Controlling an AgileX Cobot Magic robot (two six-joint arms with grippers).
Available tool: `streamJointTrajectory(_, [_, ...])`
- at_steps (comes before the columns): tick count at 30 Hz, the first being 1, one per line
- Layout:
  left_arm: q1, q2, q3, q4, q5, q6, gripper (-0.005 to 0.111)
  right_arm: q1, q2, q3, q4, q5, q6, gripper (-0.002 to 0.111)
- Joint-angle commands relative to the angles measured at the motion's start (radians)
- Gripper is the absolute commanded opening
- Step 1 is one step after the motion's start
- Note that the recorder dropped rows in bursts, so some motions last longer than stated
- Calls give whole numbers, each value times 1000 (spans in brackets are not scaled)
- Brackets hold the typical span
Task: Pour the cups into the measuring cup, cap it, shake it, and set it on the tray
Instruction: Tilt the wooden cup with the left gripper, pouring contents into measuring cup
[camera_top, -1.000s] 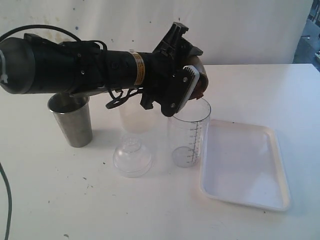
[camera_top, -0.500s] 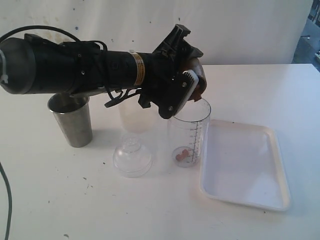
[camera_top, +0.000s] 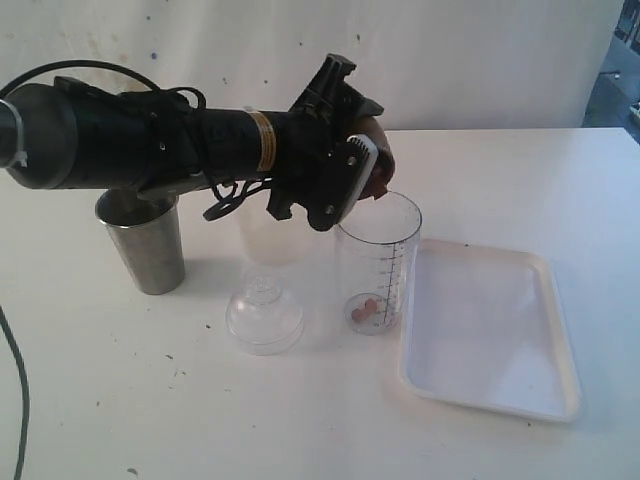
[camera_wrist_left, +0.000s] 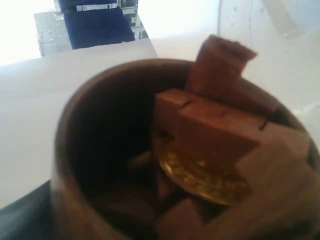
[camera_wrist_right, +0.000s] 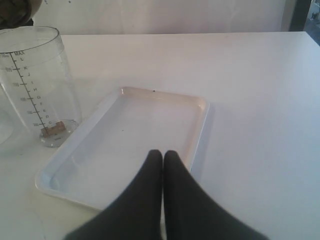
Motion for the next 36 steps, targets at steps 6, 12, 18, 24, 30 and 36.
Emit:
streamJointTrajectory(6, [3,-1,-4,-11,-151,4,0,-2,-4,5,0,-1,5,0])
streamJointTrajectory(12, [3,-1,-4,23,-142,203,0,-2,-4,5,0,-1,5,0])
streamJointTrajectory(18, [3,-1,-4,23,-86,223,0,-2,-4,5,0,-1,5,0])
streamJointTrajectory(24, [3,-1,-4,23,-124,234,0,-2,-4,5,0,-1,5,0])
streamJointTrajectory(30, [3,-1,-4,14,-133,234,0,-2,-4,5,0,-1,5,0])
streamJointTrajectory(36, [3,5,-4,15,-133,234,0,-2,-4,5,0,-1,5,0])
